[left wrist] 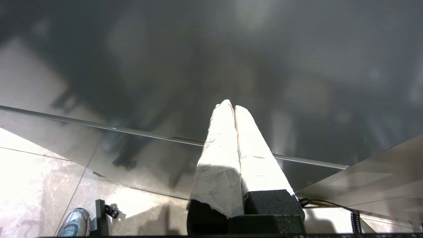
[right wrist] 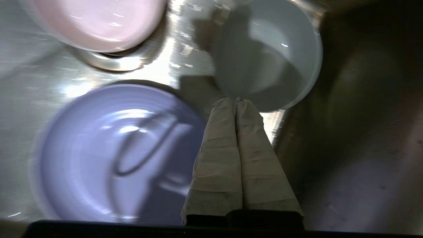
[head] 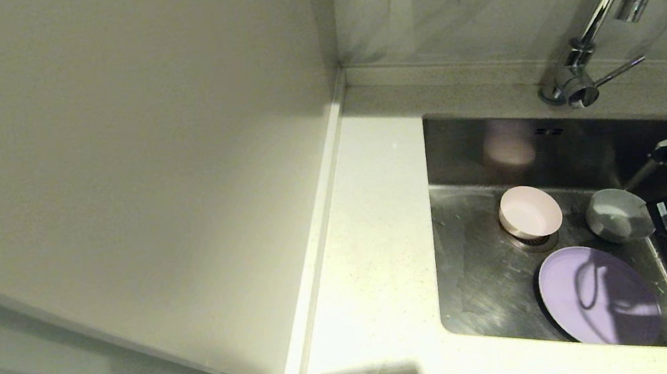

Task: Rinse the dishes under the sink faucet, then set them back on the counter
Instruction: Put a bowl back to the table from the sink

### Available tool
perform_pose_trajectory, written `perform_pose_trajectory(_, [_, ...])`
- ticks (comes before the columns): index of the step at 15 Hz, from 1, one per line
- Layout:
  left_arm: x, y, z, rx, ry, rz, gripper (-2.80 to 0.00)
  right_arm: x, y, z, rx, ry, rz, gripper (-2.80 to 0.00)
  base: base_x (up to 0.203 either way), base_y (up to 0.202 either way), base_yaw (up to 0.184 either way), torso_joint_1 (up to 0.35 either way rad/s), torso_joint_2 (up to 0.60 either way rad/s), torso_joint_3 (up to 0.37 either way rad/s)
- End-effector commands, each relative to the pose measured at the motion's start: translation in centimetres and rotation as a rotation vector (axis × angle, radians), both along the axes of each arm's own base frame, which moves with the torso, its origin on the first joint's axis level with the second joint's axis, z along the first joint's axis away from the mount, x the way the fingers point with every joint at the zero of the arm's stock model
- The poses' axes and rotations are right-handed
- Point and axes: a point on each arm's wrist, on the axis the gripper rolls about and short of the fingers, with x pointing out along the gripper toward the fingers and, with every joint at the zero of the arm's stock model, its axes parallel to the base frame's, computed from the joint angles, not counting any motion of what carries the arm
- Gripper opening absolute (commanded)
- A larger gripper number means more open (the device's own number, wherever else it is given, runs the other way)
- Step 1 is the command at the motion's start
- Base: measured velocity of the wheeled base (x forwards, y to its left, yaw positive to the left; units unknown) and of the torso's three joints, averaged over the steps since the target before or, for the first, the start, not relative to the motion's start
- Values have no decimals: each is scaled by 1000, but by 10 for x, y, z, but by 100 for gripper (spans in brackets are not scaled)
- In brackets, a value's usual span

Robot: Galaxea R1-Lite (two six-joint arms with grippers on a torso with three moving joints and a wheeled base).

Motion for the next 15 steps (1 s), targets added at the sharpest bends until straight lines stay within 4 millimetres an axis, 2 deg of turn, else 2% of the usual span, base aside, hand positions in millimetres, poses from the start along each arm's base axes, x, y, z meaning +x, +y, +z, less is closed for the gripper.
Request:
perform_pose_trajectory(1, [0,0,-1,-1,2,-1,-280,7,-1,-8,-85,54,-65,-280,0,0,0,0,0,0])
perform_pose_trajectory(5, [0,0,0,-1,1,1,-280,4,6,-4,-57,63,-15,-280,0,0,0,0,0,0])
perform_pose_trajectory(7, [0,0,-1,-1,2,1,-280,-2,11,3,115,59,43,-280,0,0,0,0,0,0])
perform_pose_trajectory(10, [0,0,-1,-1,2,1,-280,-6,15,29,378,85,71,-280,0,0,0,0,0,0])
perform_pose_trajectory(12, [0,0,-1,-1,2,1,-280,-3,14,47,530,82,37,-280,0,0,0,0,0,0])
perform_pose_trajectory(15, [0,0,-1,-1,2,-1,-280,6,11,56,665,66,-45,-280,0,0,0,0,0,0])
